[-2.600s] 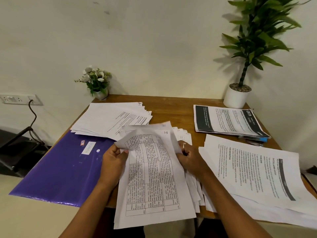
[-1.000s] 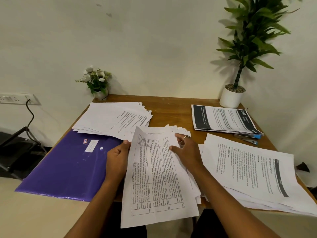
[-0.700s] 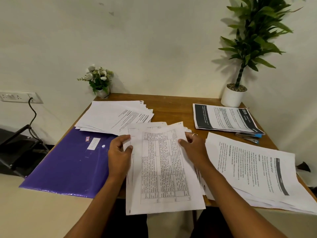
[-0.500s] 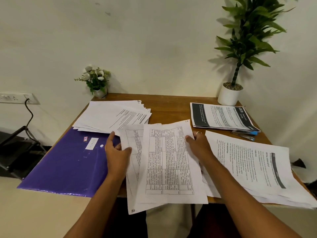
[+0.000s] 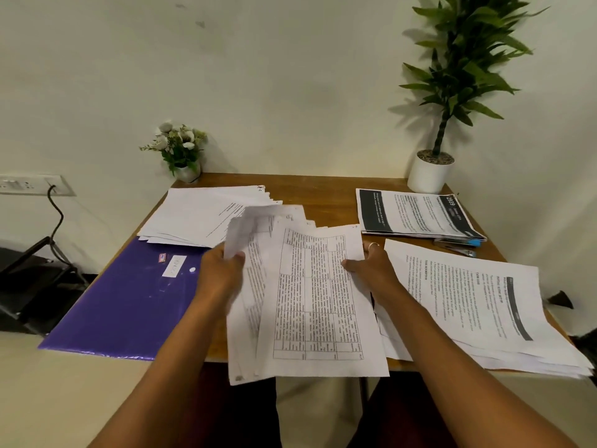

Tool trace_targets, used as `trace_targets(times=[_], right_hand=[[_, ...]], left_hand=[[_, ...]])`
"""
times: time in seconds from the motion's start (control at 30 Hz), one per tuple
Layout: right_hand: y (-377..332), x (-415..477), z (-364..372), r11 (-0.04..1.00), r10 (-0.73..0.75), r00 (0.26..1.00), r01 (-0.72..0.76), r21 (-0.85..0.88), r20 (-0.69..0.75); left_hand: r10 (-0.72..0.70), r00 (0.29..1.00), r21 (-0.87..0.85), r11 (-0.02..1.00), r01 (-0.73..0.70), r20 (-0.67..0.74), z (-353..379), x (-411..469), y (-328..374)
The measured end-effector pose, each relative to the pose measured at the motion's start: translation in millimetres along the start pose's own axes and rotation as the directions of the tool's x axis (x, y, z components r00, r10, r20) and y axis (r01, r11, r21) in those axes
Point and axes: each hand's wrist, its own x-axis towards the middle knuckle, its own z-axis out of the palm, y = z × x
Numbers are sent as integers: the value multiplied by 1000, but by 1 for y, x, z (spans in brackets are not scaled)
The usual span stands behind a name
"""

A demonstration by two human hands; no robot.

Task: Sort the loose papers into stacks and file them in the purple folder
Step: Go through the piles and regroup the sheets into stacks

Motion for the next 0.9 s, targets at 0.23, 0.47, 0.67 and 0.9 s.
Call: trace_targets(times=[0.23, 0.47, 0.67, 0.9], right_hand=[[4, 2, -2, 996, 27, 997, -21, 82, -75], [7, 2, 4, 997, 3, 998, 2, 73, -66], [6, 2, 6, 999, 0, 1000, 1, 39, -8], [2, -10, 7, 995, -12, 995, 3, 98, 94]], left_hand=[[184, 921, 102, 982, -158, -343, -105, 33, 55], [147, 956, -4, 988, -153, -254, -106, 38, 68], [17, 1000, -6, 1000, -16, 10, -49, 35, 43], [129, 981, 329, 929, -171, 144, 24, 16, -11]])
